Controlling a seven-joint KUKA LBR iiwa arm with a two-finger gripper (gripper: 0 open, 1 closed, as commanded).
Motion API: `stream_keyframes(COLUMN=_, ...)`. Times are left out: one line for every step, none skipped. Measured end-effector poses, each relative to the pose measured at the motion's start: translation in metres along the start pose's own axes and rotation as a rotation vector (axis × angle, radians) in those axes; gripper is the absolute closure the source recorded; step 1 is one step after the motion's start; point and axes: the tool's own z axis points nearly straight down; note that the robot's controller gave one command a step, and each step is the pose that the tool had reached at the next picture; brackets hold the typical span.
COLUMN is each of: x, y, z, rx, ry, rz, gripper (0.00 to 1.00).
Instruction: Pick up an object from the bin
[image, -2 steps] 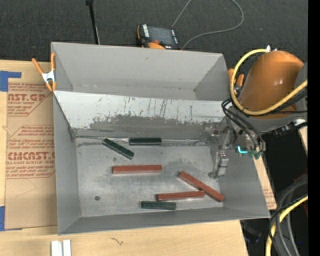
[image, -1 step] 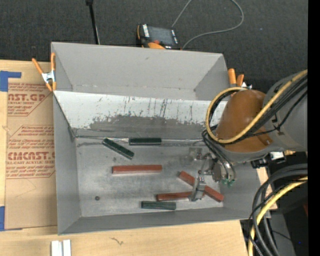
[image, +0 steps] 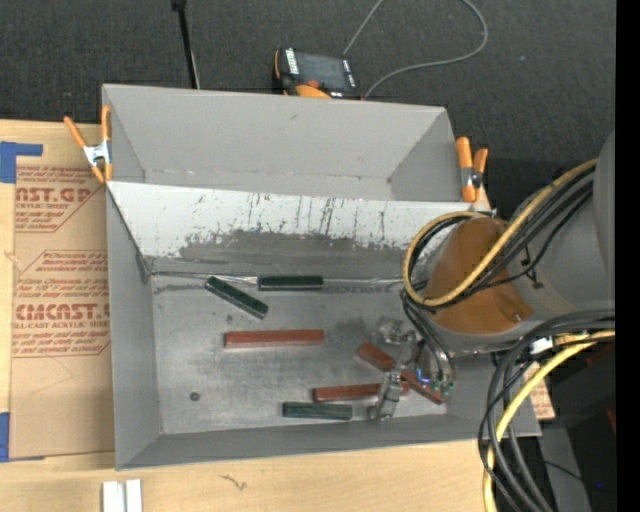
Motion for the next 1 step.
stream_keyframes(x=-0.0016, y=0.001, z=-0.0029, rx=-0.001, ry=-0.005, rz=-0.002, gripper=1.0)
